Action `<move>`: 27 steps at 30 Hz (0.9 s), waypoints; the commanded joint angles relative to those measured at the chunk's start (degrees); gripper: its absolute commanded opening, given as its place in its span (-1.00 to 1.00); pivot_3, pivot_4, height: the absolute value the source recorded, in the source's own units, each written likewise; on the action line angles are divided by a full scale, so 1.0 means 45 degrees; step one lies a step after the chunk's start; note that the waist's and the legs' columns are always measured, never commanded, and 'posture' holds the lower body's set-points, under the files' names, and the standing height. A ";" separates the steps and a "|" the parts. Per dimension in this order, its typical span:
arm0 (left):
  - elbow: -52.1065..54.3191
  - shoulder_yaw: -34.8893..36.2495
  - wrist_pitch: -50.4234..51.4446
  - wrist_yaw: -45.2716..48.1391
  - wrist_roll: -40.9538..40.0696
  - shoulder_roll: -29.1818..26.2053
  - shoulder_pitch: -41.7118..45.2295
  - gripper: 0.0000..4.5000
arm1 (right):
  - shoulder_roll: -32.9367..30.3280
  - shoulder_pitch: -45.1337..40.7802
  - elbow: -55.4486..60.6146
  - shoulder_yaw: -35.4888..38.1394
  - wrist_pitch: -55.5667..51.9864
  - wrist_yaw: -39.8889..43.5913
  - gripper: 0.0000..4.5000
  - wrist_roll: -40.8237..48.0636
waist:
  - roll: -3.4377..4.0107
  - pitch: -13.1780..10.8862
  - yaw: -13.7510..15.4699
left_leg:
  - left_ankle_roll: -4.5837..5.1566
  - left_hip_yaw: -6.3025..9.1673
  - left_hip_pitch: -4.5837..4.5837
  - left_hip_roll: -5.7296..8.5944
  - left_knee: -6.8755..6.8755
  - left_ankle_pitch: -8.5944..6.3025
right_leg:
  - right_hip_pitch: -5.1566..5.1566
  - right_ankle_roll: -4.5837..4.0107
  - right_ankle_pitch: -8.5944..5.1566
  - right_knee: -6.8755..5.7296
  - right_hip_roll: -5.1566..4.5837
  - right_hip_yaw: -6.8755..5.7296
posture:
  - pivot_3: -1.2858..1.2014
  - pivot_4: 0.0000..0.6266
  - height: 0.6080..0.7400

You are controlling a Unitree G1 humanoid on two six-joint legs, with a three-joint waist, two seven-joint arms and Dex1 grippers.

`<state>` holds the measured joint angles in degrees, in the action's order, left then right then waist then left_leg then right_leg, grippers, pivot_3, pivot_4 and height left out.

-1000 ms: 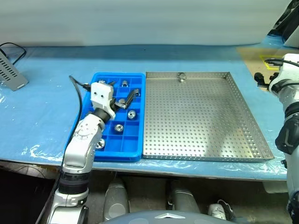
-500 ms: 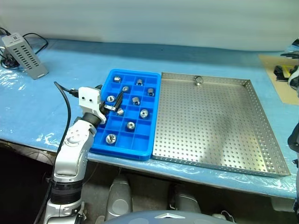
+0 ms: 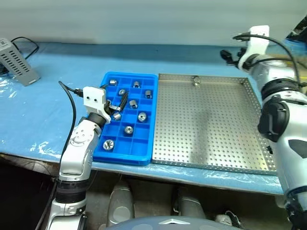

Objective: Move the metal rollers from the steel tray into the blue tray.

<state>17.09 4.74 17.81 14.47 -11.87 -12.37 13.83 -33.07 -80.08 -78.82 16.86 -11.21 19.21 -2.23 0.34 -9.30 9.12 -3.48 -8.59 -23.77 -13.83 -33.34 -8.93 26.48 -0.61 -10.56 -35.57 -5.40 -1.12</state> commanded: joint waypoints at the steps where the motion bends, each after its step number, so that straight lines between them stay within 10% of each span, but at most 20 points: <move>1: 0.0434 0.0189 -0.0355 -0.0073 0.0006 -0.0098 0.0090 1.00 | 0.0544 -0.0343 0.0184 0.0634 -0.0104 -0.2144 0.98 0.0471 | 0.0000 0.0000 0.0106 | 0.0003 0.0001 -0.0006 0.0000 0.0000 -0.0002 | -0.0001 -0.0004 -0.0002 0.0006 -0.0002 -0.0005 | 0.29 -0.52 1.00; 27: 0.5344 0.3372 0.1459 -0.1352 -0.0054 -0.1151 -0.4340 1.00 | 0.2075 0.1341 0.0020 0.2611 -0.0617 -0.6403 0.98 0.0963 | -0.0001 -0.0001 0.1123 | -0.0024 0.0032 0.0007 -0.0002 0.0028 0.0008 | -0.0005 0.0005 -0.0007 0.0001 -0.0008 -0.0032 | 0.56 -0.52 1.00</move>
<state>37.26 17.56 23.89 9.03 -11.69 -16.79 -5.24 -23.08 -73.40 -79.74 27.66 -14.98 -9.21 1.62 0.34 -9.31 14.17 -3.58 -8.45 -23.73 -13.84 -33.21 -8.90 26.45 -0.59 -10.59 -35.57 -5.43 -1.26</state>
